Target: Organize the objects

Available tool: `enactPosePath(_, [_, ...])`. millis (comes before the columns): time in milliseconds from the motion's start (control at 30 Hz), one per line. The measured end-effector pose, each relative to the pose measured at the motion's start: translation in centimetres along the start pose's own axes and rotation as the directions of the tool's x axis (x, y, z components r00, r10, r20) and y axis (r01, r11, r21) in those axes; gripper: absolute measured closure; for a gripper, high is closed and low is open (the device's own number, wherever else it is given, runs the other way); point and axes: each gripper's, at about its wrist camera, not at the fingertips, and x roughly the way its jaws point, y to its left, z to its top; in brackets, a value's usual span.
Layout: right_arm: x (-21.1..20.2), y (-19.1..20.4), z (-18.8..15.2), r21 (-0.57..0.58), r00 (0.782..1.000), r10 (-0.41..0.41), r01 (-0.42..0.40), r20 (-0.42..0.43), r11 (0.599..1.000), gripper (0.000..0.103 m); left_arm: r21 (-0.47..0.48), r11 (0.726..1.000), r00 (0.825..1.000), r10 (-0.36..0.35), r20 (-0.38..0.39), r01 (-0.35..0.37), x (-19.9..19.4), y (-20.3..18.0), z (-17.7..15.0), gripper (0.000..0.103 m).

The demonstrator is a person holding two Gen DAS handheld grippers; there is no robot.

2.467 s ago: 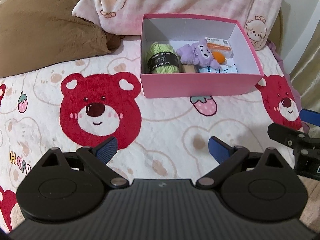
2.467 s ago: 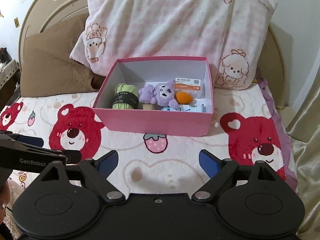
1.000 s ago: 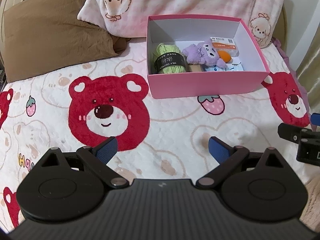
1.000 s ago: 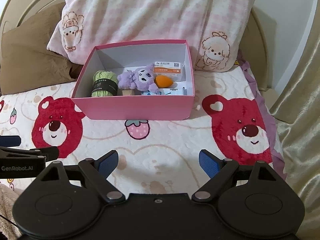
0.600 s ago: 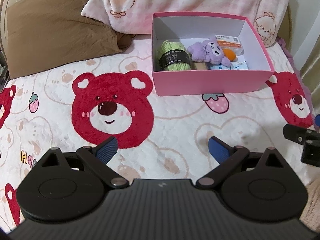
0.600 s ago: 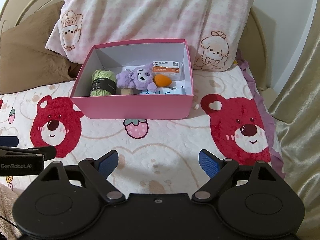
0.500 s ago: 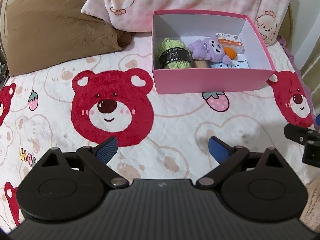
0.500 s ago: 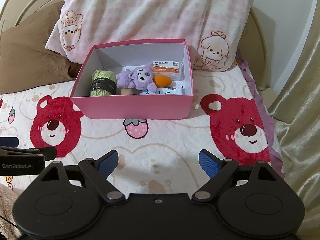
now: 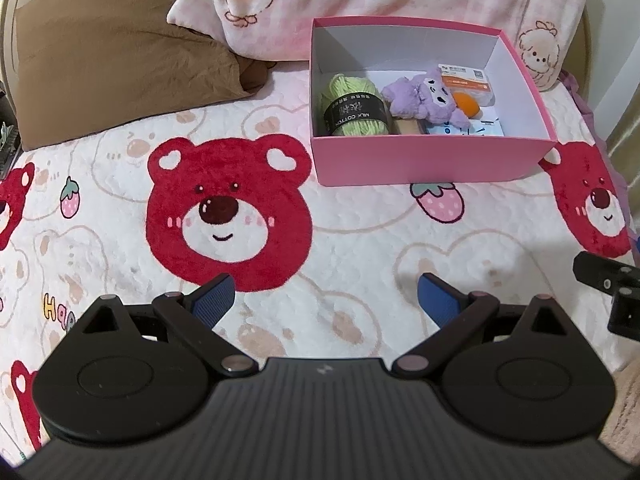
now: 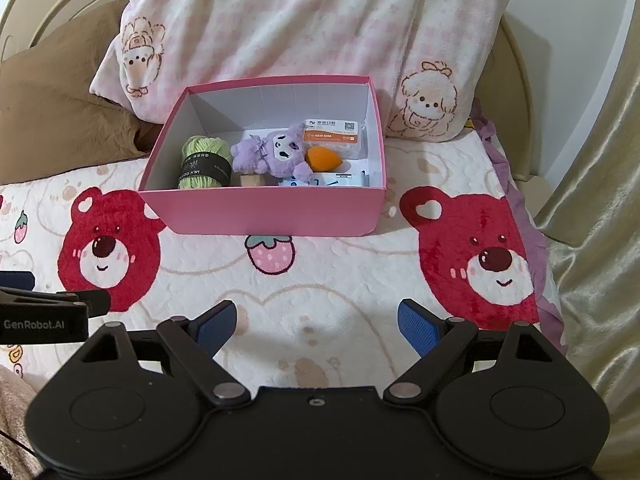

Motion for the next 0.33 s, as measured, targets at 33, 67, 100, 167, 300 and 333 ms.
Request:
enactPosePath(33, [0.02,-0.05,-0.01,0.0,1.0,0.0,0.0,-0.001,1.0,0.013,0.0,1.0,1.0,0.003,0.001,-0.003,-0.02,-0.01,0.01,0.002])
enactPosePath(67, [0.05,-0.09,-0.03,0.0,1.0,0.0,0.0,-0.002,1.0,0.013,-0.001,1.0,1.0,0.004,0.002,-0.004,-0.04,0.0,0.02,0.002])
enactPosePath(100, [0.12,-0.05,0.01,0.001,1.0,-0.001,0.001,-0.003,1.0,0.013,0.0,1.0,1.0,0.004,0.003,-0.004,-0.05,0.01,0.02,0.002])
enactPosePath(167, [0.19,-0.07,0.05,0.001,1.0,-0.002,0.002,-0.005,1.0,0.013,-0.001,1.0,1.0,0.005,0.002,-0.005,-0.05,0.01,0.02,0.002])
enactPosePath(300, [0.17,-0.05,0.01,0.001,1.0,-0.005,0.005,-0.006,1.0,0.013,0.0,1.0,1.0,0.007,0.002,-0.007,-0.07,-0.01,0.04,0.002])
enactPosePath(333, [0.18,-0.04,0.04,0.001,1.0,-0.005,0.005,-0.007,1.0,0.013,-0.001,1.0,1.0,0.006,0.0,-0.006,-0.06,-0.01,0.04,0.002])
